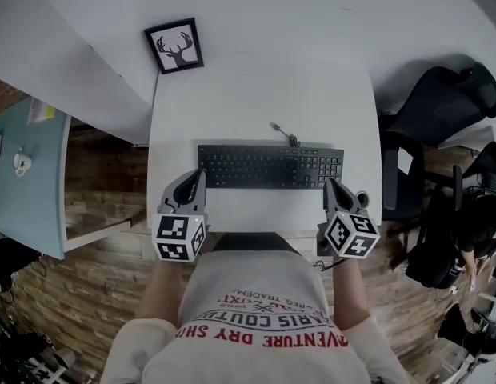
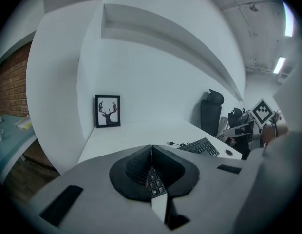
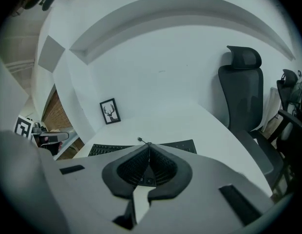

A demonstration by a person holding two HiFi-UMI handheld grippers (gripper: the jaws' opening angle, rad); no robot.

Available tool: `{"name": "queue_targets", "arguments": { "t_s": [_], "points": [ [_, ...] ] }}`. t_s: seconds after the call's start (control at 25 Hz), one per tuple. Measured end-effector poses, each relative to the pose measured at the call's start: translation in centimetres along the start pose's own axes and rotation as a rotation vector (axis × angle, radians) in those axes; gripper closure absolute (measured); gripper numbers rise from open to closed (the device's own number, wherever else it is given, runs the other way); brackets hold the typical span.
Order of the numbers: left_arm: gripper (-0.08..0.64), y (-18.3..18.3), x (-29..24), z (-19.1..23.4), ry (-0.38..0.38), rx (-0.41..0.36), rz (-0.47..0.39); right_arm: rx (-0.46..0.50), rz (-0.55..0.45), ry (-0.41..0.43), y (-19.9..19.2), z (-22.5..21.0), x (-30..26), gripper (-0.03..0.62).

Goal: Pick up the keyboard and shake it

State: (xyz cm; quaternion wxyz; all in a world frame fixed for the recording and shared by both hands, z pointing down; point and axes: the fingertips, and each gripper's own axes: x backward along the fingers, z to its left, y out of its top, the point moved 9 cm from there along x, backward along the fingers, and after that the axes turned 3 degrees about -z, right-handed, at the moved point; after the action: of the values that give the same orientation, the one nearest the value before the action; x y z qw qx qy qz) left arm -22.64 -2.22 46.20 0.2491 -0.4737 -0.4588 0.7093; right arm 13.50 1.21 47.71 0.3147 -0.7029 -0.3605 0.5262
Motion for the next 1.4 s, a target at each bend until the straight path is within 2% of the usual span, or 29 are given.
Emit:
{"name": "queue_targets", "arguments": {
  "t_s": [0.2, 0.32, 0.4, 0.44, 0.52, 0.56, 0.72, 0.88, 1.2, 1.4],
  "points": [
    [0.532, -2.9, -1.7, 2.0, -0.014, 0.121, 0.089, 0.072, 0.063, 0.015, -0.5, -2.6, -1.9, 0.568],
    [0.532, -4.4, -2.8, 3.2, -0.013, 0.164, 0.088, 0.084, 0.099, 0.045, -0.6, -4.6, -3.0, 0.561],
    [0.529, -5.0, -4.1, 4.2, -0.001, 0.167, 0.077, 0.082, 0.111, 0.08, -0.6, -5.9, -4.3, 0.391],
    [0.493, -5.3, -4.8, 4.7, -0.006, 0.178, 0.085, 0.086, 0.116, 0.093, -0.7, -6.6, -5.0, 0.379],
    [0.325, -6.1, -6.3, 5.3, -0.027, 0.218, 0.136, 0.1, 0.131, 0.106, -0.9, -8.0, -6.0, 0.353],
    [0.292, -6.5, -6.9, 5.5, -0.032, 0.235, 0.172, 0.104, 0.141, 0.108, -1.1, -8.6, -6.4, 0.339],
    [0.249, -7.6, -8.6, 6.4, -0.058, 0.261, 0.269, 0.054, 0.199, 0.157, -1.7, -11.1, -8.1, 0.313],
    [0.244, -8.0, -10.1, 7.0, -0.141, 0.312, 0.32, 0.0, 0.298, 0.287, -2.3, -12.7, -9.9, 0.311],
    [0.245, -8.0, -12.9, 7.2, -0.305, 0.249, 0.452, -0.044, 0.459, 0.559, -3.0, -14.1, -12.5, 0.311],
    [0.245, -7.8, -13.6, 7.3, -0.397, 0.223, 0.493, -0.056, 0.533, 0.645, -2.8, -14.6, -13.6, 0.312]
  ]
}}
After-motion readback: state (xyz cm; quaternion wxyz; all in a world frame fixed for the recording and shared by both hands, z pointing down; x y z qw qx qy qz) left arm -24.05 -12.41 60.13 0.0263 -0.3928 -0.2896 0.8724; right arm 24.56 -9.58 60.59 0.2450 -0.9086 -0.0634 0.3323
